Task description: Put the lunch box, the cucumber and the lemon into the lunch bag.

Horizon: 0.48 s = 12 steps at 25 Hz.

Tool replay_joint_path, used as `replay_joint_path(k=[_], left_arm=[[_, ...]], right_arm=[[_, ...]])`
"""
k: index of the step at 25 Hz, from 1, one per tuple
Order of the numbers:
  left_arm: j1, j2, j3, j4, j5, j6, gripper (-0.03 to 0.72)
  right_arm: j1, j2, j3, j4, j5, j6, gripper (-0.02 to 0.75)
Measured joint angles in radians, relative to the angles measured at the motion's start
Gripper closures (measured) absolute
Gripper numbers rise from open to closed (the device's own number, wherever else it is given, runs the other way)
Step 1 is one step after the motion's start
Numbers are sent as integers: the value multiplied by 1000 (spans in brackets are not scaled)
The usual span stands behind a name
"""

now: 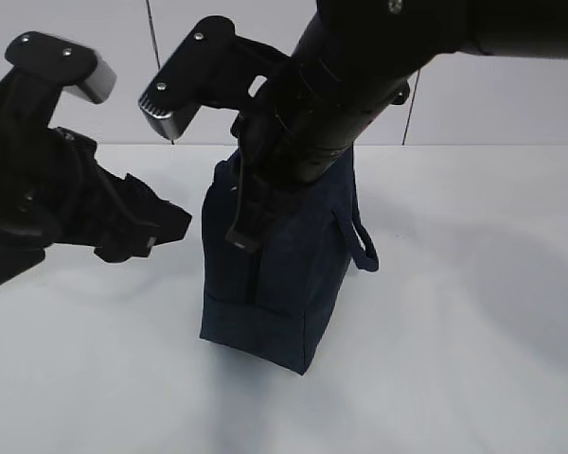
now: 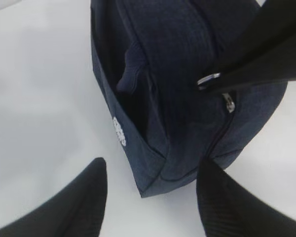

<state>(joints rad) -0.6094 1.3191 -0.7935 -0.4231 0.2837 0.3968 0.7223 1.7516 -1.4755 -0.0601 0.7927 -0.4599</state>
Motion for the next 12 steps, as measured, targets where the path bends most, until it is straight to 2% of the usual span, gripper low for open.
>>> replay_joint_path(k=[5, 12], left_arm=[[-35, 32, 0, -4, -35, 23, 281], [-19, -56, 0, 11, 132, 26, 281]], right_arm=[[0, 5, 0, 0, -2, -2, 717], [0, 5, 0, -2, -4, -2, 717]])
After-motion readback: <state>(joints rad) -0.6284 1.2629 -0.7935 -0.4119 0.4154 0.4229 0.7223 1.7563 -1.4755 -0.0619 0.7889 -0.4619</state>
